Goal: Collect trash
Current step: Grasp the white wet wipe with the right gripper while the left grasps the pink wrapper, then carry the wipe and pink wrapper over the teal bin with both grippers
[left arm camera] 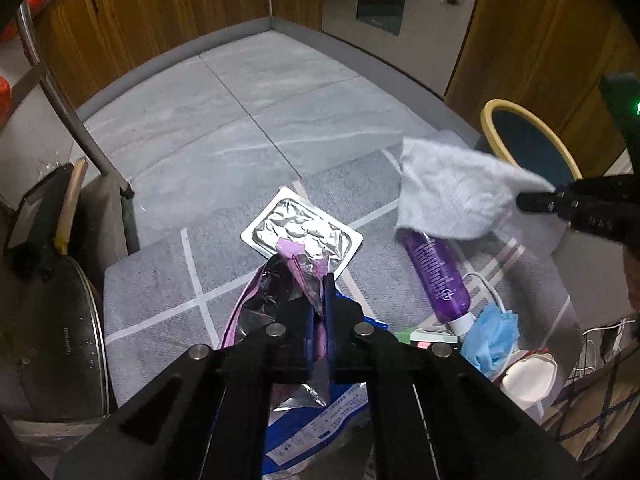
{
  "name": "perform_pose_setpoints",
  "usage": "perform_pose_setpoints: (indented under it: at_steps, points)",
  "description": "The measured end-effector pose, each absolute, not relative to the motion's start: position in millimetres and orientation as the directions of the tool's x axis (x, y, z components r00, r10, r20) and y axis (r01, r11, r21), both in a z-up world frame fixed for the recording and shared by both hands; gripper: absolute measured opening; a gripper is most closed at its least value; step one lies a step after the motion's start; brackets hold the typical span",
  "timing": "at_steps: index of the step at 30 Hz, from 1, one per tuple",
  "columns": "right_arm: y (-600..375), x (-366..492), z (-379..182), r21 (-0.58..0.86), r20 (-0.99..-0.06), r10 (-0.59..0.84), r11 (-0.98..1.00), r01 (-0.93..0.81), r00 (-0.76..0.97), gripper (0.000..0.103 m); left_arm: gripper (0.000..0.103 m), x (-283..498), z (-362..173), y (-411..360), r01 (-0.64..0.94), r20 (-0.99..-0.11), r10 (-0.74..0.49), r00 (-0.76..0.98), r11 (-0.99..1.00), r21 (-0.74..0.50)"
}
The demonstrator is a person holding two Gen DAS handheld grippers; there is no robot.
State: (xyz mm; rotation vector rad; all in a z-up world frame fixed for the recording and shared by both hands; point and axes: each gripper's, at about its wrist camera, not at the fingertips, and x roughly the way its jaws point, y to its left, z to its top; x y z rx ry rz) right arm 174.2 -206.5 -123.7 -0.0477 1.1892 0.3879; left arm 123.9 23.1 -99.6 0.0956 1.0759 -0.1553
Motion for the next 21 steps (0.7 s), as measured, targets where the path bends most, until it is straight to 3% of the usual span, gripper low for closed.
perform_pose_setpoints:
  at_steps: [10,21]
  points:
    - [-210,141,-86,0.121,-0.861,0.246,0.949,-0.291,0.445,0.007,0.004,106,-64,14,0.194,-0.811,-0.108,0.575,0.981,0.007]
    - [-219,139,-65,0.099,-0.811,0.242,0.954,-0.283,0.533,0.007,0.004,98,-61,-3,0.224,-0.791,-0.102,0.603,0.973,0.045]
